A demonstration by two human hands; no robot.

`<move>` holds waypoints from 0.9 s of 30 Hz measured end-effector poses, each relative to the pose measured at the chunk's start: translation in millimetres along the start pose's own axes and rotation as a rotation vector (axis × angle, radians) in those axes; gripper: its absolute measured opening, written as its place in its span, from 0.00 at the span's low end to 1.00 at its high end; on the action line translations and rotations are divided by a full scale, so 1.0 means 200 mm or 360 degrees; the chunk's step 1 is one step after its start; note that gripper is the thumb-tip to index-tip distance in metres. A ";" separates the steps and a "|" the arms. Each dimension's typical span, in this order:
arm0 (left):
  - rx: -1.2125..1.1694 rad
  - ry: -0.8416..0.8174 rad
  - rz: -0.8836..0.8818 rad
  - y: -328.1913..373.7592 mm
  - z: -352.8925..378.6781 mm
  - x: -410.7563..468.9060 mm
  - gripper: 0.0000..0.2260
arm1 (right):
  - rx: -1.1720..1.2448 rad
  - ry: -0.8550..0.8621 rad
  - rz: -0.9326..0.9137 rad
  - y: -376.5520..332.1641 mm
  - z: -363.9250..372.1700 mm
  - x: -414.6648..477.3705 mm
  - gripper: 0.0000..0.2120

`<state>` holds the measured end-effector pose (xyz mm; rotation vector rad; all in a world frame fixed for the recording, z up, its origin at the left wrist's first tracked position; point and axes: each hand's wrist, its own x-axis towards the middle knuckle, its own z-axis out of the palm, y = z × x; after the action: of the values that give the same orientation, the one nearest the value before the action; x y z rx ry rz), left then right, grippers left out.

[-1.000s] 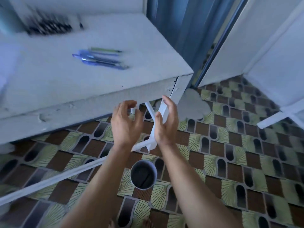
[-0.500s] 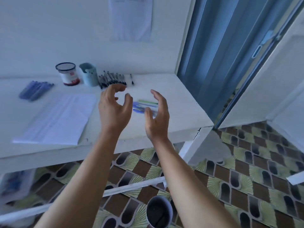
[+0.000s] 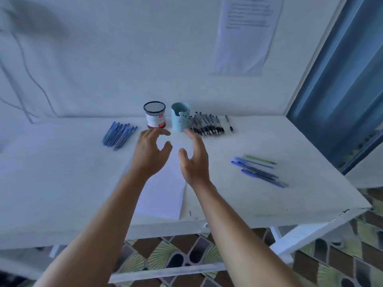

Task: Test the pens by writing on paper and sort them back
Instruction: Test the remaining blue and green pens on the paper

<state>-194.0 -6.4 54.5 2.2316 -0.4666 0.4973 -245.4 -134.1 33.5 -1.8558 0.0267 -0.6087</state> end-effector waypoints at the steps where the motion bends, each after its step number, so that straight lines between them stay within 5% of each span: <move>1: 0.0041 -0.0067 -0.0006 -0.08 0.00 0.02 0.11 | -0.0056 -0.0070 0.0030 0.03 0.06 0.02 0.28; 8: 0.0424 -0.0686 -0.0089 -0.55 0.14 -0.02 0.21 | -0.1129 -0.0648 0.0240 0.34 0.27 0.09 0.28; 13: 0.0589 -0.0910 -0.0126 -0.60 0.21 -0.08 0.37 | -0.1439 -0.0795 0.0323 0.45 0.26 0.07 0.28; 19: 0.0663 -0.0797 -0.0087 -0.58 0.26 -0.08 0.38 | -0.1404 -0.0739 0.0204 0.47 0.18 0.13 0.27; 24: 0.0680 -0.0742 -0.0060 -0.57 0.28 -0.07 0.34 | -0.1422 -0.0016 0.0246 0.50 -0.08 0.17 0.19; 27: 0.0695 -0.0737 -0.0058 -0.57 0.28 -0.07 0.33 | -0.1724 0.0084 0.0475 0.52 -0.28 0.20 0.18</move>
<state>-140.5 23.7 -58.2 2.7849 -0.5938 0.0528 -205.8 -234.5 -29.5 -2.7860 0.7886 -0.4510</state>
